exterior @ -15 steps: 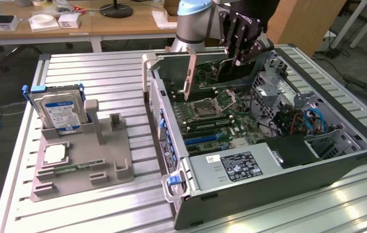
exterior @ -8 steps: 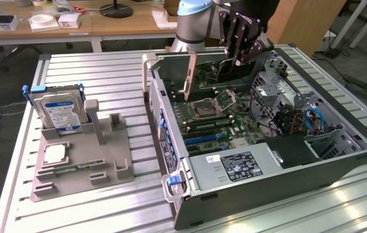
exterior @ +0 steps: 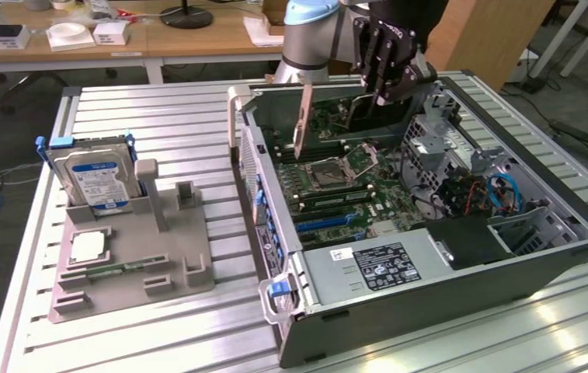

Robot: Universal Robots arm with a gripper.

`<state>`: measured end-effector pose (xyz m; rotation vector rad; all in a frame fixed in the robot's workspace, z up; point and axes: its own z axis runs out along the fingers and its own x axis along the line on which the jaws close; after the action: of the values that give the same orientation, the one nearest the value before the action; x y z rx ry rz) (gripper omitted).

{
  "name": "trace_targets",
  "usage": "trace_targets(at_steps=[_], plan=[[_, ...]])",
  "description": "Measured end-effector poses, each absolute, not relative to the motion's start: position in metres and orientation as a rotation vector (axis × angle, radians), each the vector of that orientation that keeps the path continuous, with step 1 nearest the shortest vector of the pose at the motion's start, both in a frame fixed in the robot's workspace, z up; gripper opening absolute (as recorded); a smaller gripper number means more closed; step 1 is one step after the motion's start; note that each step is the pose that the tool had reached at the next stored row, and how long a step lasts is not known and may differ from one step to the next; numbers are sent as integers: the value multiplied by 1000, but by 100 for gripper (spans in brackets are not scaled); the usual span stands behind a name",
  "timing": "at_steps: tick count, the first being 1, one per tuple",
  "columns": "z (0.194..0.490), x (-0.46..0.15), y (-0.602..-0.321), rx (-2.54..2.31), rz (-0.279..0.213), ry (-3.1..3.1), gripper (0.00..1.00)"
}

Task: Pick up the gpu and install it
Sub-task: 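Insert the gpu into the slot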

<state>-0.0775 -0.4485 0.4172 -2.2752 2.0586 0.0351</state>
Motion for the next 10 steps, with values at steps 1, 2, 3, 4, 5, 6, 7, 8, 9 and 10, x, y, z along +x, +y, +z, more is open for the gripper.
trace_targets(at_steps=[1,2,3,4,5,6,7,8,9,10], plan=[[417,-78,-449,-2266,35,2069,26],[417,-78,-449,-2259,34,2076,26],[417,-77,-449,-2254,34,2081,26],[417,-77,-449,-2250,34,2085,26],[417,-77,-448,-2245,33,2090,26],[417,-77,-448,-2238,33,2098,26],[417,-77,-449,-2229,33,2107,26],[416,-77,-449,-2219,32,2118,26],[416,-77,-449,-2209,32,2128,26],[416,-77,-449,-2200,31,2138,26]])
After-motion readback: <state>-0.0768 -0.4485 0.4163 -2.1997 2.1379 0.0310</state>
